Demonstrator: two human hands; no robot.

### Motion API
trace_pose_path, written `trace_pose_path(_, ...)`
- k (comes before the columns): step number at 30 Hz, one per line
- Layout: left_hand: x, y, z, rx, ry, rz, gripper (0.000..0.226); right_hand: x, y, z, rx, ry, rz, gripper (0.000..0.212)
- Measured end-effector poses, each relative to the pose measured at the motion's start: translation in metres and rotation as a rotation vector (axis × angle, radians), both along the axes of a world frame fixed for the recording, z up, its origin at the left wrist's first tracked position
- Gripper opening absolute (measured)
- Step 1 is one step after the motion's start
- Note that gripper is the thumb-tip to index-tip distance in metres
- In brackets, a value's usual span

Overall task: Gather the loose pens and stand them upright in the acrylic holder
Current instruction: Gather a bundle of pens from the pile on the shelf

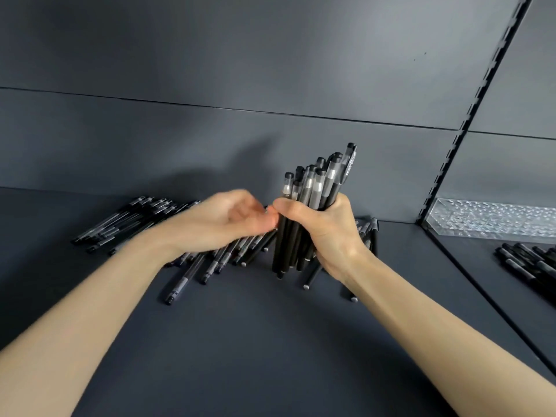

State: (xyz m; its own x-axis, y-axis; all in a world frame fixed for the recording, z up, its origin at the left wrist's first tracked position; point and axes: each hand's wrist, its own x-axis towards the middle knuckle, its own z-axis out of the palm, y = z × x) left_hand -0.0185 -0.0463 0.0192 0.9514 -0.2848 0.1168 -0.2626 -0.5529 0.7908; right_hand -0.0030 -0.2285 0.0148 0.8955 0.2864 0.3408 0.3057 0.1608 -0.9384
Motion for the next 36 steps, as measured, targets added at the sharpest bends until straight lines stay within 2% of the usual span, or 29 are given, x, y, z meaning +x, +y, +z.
trace_pose_path(2, -0.003, -0.006, 0.003, -0.203, -0.055, -0.013, 0.060, -0.003, 0.005, -0.006, -0.037, -0.062, 0.025, 0.010)
trace_pose_path(4, -0.003, -0.017, 0.003, -0.322, -0.098, -0.018, 0.058, -0.005, 0.009, -0.018, -0.086, -0.059, 0.047, 0.014)
trace_pose_path(9, -0.001, -0.035, 0.009, -0.379, -0.061, -0.094, 0.054, -0.003, 0.011, -0.037, -0.294, 0.007, 0.105, 0.014)
trace_pose_path(13, 0.003, -0.040, 0.011, -0.424, -0.045, -0.117, 0.046, 0.000, 0.011, -0.033, -0.370, -0.014, 0.171, 0.011)
trace_pose_path(18, 0.008, -0.044, 0.027, -0.536, -0.050, -0.102, 0.021, -0.008, 0.006, -0.012, -0.295, 0.050, 0.289, 0.014)
trace_pose_path(21, 0.007, -0.059, 0.033, -0.590, -0.005, -0.105, 0.003, -0.016, -0.004, -0.006, -0.210, 0.096, 0.289, 0.021)
trace_pose_path(23, 0.005, -0.076, 0.034, -0.626, 0.035, -0.081, 0.011, -0.024, -0.017, -0.005, -0.142, 0.125, 0.235, 0.017)
trace_pose_path(25, 0.004, -0.097, 0.036, -0.681, 0.057, -0.036, 0.011, -0.032, -0.035, -0.005, -0.085, 0.146, 0.144, 0.009)
trace_pose_path(27, 0.001, -0.123, 0.036, -0.701, 0.070, -0.030, 0.010, -0.040, -0.060, -0.008, -0.050, 0.142, 0.067, 0.010)
trace_pose_path(32, -0.015, -0.208, 0.029, -0.710, 0.123, -0.097, 0.010, -0.066, -0.146, -0.014, -0.090, 0.120, -0.006, 0.006)
trace_pose_path(36, -0.033, -0.292, 0.015, -0.764, 0.186, -0.123, 0.025, -0.089, -0.231, -0.021, -0.136, 0.133, -0.044, 0.009)
